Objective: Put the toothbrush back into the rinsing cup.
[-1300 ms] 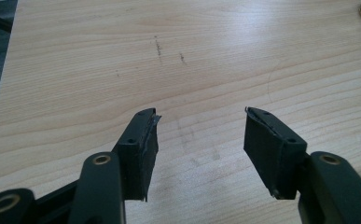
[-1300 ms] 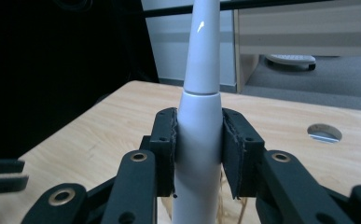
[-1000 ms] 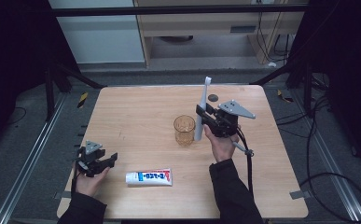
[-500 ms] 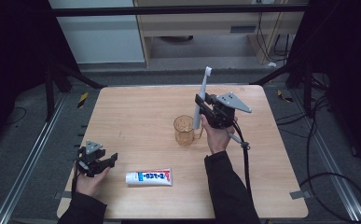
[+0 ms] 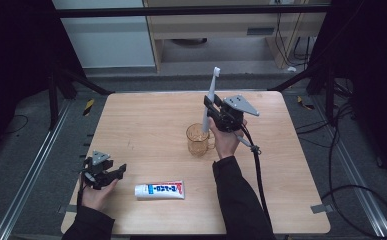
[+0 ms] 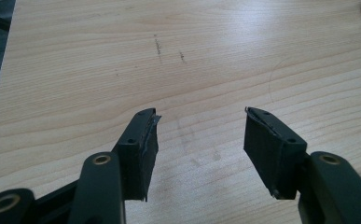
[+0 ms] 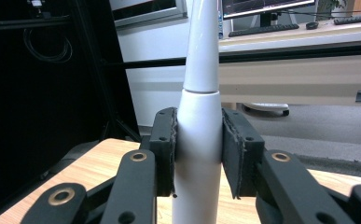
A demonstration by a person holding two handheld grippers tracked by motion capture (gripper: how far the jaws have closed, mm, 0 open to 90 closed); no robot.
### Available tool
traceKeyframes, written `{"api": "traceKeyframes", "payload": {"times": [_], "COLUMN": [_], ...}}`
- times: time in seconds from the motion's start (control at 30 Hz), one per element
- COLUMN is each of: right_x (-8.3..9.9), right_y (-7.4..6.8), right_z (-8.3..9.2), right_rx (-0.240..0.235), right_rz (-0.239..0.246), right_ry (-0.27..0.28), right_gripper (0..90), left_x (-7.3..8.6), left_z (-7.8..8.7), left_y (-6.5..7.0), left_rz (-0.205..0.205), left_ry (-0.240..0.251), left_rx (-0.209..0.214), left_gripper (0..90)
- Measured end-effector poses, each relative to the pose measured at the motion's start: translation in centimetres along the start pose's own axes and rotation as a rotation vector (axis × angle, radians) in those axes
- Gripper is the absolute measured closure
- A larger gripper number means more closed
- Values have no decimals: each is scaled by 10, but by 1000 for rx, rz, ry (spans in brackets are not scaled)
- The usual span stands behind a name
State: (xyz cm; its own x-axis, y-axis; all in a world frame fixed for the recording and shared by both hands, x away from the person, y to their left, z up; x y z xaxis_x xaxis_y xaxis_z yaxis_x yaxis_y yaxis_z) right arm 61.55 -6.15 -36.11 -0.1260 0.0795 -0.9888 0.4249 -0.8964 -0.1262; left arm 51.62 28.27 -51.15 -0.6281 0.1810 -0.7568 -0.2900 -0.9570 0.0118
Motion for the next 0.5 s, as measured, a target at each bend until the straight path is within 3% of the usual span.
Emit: {"api": "traceKeyframes", "payload": {"times": [0.5], "right_x": [27], "right_y": [-4], "right_z": [-13], "right_rx": [16], "right_rz": [20], "right_ry": [-34], "right_gripper": [677], "left_x": [0], "left_z": [0], "left_y": [0], "left_rz": [-4], "left_ry": [1], "left_rx": [1], "left_gripper": [439]}}
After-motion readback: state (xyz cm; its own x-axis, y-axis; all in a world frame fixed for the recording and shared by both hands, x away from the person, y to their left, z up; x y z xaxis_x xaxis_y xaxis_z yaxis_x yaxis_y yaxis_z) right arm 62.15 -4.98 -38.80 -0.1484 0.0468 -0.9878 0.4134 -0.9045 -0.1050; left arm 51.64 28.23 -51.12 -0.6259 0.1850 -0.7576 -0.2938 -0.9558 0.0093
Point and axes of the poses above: each handheld gripper's, and its own axes: z roughly backward along the jaws, x roughly out of its underside, y roughly to its right, the point moved 7 cm from there along -z, roughly forward along the jaws, and after that the axes turned 2 degrees about z, right-handed, at the moved point
